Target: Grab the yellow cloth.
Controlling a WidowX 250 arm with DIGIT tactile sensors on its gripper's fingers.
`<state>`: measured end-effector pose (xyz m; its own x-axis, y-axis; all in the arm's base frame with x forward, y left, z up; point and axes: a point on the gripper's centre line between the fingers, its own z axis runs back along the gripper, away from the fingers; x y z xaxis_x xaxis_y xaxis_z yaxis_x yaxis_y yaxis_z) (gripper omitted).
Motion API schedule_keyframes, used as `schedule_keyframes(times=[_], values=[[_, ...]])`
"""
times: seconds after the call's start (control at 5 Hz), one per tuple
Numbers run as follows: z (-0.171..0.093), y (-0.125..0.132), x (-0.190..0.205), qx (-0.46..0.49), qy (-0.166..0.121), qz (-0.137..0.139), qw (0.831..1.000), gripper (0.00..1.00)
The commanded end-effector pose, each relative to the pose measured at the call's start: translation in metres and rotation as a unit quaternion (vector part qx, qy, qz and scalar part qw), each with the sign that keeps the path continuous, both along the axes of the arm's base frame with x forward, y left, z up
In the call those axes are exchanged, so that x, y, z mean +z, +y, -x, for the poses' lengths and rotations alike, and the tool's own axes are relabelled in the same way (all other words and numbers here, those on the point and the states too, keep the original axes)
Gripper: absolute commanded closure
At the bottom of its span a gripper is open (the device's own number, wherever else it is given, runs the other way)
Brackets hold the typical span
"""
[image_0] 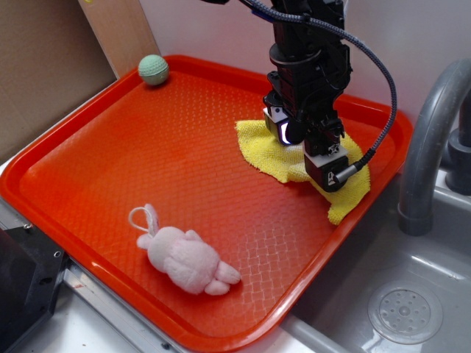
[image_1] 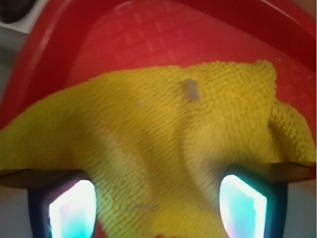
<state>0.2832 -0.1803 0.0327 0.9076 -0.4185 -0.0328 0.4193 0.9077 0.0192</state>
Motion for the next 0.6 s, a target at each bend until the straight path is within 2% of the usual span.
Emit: schedule_keyframes(times=[0.0, 0.2, 0.4], values=[[-0.0254, 0.0011, -0.0021, 0.015, -0.011, 0.006, 1.000, 0.00], [-0.0262, 0.0054, -0.0041, 0.035, -0.013, 0.006, 0.999, 0.00], [-0.0233, 0.0059, -0.0004, 0.040, -0.020, 0.012, 0.999, 1.00]])
